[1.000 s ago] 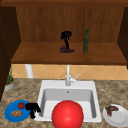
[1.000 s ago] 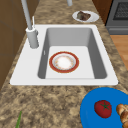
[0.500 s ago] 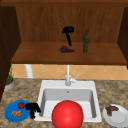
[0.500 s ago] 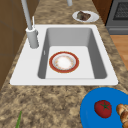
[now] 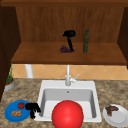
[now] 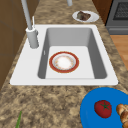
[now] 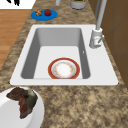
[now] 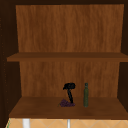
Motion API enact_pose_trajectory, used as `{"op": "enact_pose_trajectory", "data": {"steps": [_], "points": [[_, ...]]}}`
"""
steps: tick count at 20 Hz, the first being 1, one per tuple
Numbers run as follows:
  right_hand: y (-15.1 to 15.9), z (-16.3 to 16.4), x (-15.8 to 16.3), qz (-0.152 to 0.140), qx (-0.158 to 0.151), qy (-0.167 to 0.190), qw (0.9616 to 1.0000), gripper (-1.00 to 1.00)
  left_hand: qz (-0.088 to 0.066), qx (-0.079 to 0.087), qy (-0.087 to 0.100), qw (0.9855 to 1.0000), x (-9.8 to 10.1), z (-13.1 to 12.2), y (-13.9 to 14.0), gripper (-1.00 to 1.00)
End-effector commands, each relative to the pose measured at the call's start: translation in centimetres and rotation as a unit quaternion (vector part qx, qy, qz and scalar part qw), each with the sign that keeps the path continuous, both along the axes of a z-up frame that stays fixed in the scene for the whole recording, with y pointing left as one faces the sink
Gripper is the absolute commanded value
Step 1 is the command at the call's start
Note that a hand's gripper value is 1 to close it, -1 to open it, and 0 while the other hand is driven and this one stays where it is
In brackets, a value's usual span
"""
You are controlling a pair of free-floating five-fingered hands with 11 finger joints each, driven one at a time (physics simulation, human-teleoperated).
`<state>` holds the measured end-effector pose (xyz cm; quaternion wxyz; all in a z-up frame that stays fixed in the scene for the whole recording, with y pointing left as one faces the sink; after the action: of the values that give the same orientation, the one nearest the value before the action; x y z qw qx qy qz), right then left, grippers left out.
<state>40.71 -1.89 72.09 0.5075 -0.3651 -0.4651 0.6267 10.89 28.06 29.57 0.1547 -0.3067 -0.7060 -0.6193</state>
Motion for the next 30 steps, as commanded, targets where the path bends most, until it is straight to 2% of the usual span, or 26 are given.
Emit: {"op": "enact_pose_trajectory", "data": {"steps": [1, 7, 11, 14, 17, 20, 23, 26, 30], "points": [[-0.5, -0.2, -2.9, -0.015, 0.006, 0.0, 0.9999, -1.0, 0.0, 0.0, 0.0, 1.0, 0.0, 0.0, 0.0, 0.0], [-1.4, -0.2, -6.9, -0.016, 0.004, -0.013, 0.9998, -1.0, 0.0, 0.0, 0.0, 1.0, 0.0, 0.0, 0.0, 0.0], [-2.7, -0.2, -10.1, -0.003, 0.002, -0.013, 0.9999, -1.0, 0.0, 0.0, 0.0, 1.0, 0.0, 0.0, 0.0, 0.0], [-4.1, -0.8, -12.1, 0.0, 0.004, -0.028, 0.9996, -1.0, 0.0, 0.0, 0.0, 1.0, 0.0, 0.0, 0.0, 0.0], [-5.4, -2.3, -13.6, -0.006, 0.007, -0.037, 0.9993, -1.0, 0.0, 0.0, 0.0, 1.0, 0.0, 0.0, 0.0, 0.0], [-5.8, -4.1, -14.4, -0.036, 0.006, -0.03, 0.9989, -1.0, 0.0, 0.0, 0.0, 1.0, 0.0, 0.0, 0.0, 0.0], [-6.8, -5.8, -15.5, -0.05, 0.003, -0.032, 0.9982, -1.0, 0.0, 0.0, 0.0, 1.0, 0.0, 0.0, 0.0, 0.0], [-8.5, -7.7, -16.7, -0.051, 0.006, -0.023, 0.9984, -1.0, 0.0, 0.0, 0.0, 1.0, 0.0, 0.0, 0.0, 0.0], [-11.3, -10.0, -18.3, -0.036, 0.009, -0.012, 0.9992, -1.0, 0.0, 0.0, 0.0, 1.0, 0.0, 0.0, 0.0, 0.0]]}}
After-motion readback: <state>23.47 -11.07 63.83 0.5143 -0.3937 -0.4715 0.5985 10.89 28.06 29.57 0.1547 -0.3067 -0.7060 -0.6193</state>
